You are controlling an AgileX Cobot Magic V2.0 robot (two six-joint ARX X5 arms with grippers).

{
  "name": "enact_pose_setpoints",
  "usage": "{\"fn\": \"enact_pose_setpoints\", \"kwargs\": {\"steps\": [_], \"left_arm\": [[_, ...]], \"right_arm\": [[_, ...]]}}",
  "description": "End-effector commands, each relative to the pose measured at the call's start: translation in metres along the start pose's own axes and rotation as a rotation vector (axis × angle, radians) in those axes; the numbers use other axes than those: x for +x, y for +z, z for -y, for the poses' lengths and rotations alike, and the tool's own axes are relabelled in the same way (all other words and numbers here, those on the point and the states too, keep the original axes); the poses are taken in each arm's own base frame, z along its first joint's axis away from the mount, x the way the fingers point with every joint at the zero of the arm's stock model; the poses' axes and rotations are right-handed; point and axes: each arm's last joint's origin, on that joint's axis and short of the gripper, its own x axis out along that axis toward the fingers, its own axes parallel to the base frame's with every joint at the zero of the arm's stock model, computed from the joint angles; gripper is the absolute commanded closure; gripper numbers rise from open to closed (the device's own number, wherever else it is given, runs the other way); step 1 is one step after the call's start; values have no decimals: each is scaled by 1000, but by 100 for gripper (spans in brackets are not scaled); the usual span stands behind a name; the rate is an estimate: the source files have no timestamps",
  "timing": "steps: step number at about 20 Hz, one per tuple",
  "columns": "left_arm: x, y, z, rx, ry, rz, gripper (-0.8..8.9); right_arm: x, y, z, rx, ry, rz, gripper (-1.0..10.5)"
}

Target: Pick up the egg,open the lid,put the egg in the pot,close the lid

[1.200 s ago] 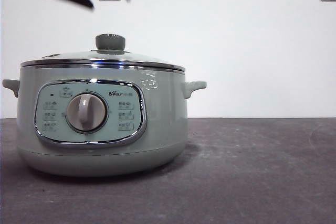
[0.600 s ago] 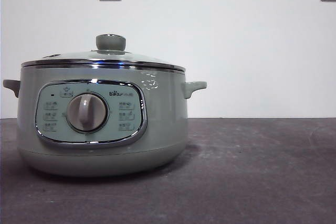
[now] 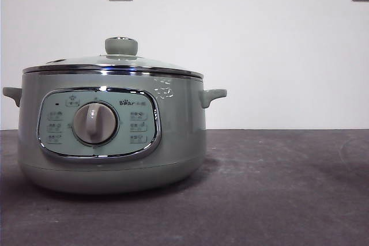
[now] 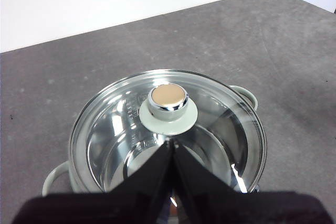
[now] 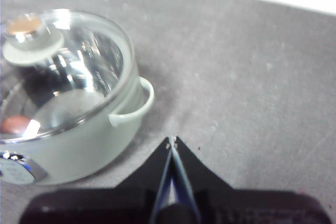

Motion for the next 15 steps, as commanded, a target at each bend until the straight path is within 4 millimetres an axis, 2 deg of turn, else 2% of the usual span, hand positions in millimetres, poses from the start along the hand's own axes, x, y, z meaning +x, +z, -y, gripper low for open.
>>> {"fn": "enact_pose_setpoints", "kwargs": {"steps": [1, 11, 15], "left_arm": [[3, -4, 1, 21, 6, -31, 817], [9, -7, 2, 31, 2, -74, 817], [-18, -9, -18, 32, 101, -6, 817]], "right_arm": [[2, -3, 0, 8, 0, -5, 951], [2, -3, 0, 8, 0, -5, 945], [2, -3, 0, 8, 0, -6, 945]]}}
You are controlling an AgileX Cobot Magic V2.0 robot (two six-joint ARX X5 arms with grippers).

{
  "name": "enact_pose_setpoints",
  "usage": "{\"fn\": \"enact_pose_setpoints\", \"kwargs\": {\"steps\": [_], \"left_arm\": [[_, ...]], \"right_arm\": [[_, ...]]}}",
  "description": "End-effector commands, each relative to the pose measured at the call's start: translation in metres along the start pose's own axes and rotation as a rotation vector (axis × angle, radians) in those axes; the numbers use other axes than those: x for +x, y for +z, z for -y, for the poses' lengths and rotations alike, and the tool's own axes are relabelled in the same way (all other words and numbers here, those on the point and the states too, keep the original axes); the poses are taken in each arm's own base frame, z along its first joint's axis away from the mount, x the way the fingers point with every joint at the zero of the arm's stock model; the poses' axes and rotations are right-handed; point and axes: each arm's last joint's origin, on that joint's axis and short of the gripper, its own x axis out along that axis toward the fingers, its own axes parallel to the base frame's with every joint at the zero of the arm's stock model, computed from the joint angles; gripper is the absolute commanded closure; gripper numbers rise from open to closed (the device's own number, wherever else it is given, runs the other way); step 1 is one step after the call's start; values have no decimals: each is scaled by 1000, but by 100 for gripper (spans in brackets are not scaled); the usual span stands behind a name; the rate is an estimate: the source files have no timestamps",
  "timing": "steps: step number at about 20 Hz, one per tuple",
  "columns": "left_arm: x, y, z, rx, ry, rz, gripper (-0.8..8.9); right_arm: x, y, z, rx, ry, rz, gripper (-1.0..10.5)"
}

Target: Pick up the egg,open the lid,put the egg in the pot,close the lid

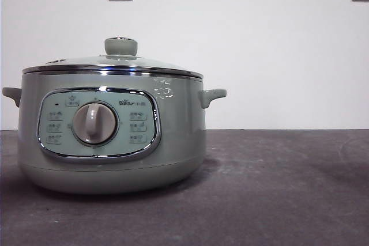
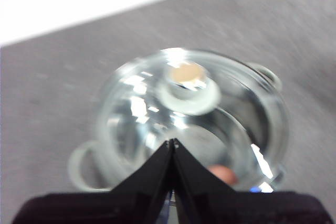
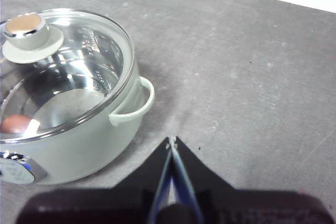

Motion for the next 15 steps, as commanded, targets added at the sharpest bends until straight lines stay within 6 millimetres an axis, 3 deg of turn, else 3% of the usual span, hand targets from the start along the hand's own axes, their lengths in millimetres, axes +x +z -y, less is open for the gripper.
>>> {"fn": "enact_pose_setpoints", "kwargs": {"steps": [1, 4, 7, 12, 15], "left_arm": [[-12, -7, -15, -25, 51, 58, 817], [-17, -33, -33, -97, 163, 163, 817], [-13, -72, -43, -132, 265, 244, 817], [11, -134, -51, -153, 361, 259, 817], [23, -157, -52, -161, 378, 238, 817]], "right_arm": [[2, -3, 0, 8, 0, -5, 946], [2, -3, 0, 8, 0, -5, 945], [2, -3, 0, 8, 0, -5, 945], [2, -3, 0, 8, 0, -5, 945], [2, -3, 0, 8, 0, -5, 945]]}}
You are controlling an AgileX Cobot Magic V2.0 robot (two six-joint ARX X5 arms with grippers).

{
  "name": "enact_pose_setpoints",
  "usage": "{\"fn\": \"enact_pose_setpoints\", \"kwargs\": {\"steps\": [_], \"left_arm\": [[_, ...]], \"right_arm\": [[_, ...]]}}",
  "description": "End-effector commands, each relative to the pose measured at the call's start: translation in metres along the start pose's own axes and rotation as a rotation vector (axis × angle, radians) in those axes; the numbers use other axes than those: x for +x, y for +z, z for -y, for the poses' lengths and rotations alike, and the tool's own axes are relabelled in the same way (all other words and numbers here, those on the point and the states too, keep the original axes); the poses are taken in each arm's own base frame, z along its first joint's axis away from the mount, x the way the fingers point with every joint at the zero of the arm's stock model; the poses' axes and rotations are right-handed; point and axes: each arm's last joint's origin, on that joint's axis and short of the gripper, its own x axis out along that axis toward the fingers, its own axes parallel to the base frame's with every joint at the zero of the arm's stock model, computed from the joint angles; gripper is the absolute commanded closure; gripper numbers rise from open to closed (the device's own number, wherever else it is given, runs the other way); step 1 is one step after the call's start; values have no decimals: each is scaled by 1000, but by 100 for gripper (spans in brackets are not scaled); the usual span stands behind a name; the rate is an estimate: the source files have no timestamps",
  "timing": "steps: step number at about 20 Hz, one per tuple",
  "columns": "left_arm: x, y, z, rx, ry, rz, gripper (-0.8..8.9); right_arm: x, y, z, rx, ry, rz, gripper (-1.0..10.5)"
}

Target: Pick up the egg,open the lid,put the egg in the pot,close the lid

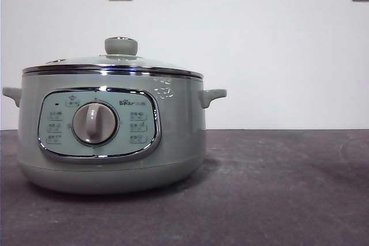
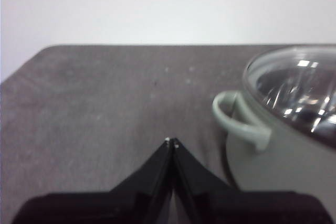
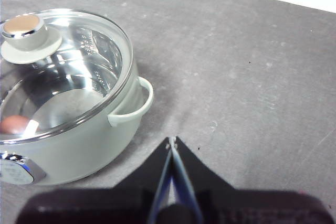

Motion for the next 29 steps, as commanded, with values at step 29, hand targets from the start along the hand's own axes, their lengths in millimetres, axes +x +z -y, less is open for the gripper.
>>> {"fn": "enact_pose_setpoints", "kwargs": {"steps": [29], "left_arm": [[10, -35, -2, -4, -4, -44, 817]], "right_arm": [[-14, -7, 6, -12, -25, -6, 946]]}}
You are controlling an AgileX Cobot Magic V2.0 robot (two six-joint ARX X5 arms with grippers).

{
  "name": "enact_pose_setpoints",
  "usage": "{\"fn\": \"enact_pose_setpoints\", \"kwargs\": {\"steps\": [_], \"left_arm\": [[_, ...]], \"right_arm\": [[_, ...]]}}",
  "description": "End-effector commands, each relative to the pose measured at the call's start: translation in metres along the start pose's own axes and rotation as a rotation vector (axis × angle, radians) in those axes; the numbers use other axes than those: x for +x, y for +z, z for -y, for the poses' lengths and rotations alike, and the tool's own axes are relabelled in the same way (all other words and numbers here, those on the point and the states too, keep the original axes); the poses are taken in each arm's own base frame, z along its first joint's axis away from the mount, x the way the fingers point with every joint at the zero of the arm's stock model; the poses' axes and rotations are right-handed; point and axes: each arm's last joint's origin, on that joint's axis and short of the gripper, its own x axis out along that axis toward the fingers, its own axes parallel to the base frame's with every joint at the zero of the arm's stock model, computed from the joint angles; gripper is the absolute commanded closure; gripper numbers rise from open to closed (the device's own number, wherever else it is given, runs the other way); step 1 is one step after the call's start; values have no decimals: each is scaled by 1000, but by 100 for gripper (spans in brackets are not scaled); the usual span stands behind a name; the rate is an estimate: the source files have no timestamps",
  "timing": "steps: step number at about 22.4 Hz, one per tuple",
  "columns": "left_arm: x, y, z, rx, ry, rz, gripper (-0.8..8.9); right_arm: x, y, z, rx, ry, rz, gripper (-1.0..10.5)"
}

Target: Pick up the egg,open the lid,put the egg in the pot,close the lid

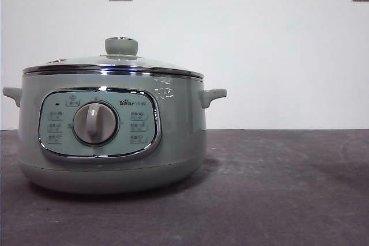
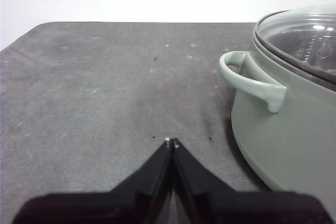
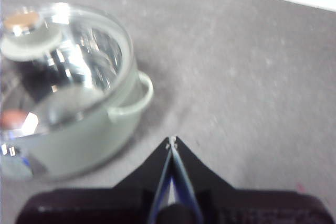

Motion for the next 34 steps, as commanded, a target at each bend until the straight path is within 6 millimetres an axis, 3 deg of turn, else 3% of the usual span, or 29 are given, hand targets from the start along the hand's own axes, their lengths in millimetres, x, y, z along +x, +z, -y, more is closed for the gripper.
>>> {"fn": "enact_pose_setpoints", "kwargs": {"steps": [1, 5, 10, 12, 14, 26, 34], "left_arm": [[1, -5, 0, -3, -1, -10, 817], [1, -5, 0, -3, -2, -10, 817], [1, -5, 0, -3, -2, -10, 817], [1, -5, 0, -3, -2, -10, 817], [1, -5, 0, -3, -2, -10, 817], [1, -5, 0, -3, -2, -10, 817], [1, -5, 0, -3, -2, -10, 817]], "right_arm": [[-15, -5, 8, -4, -28, 19, 946], [-32, -22, 32, 31, -42, 133, 946], [-18, -86, 55, 56, -68, 388, 946], [-8, -114, 55, 55, -69, 411, 946], [-4, -129, 54, 63, -71, 414, 946], [13, -167, 50, 94, -71, 409, 946], [18, -178, 50, 166, -57, 318, 946]]}}
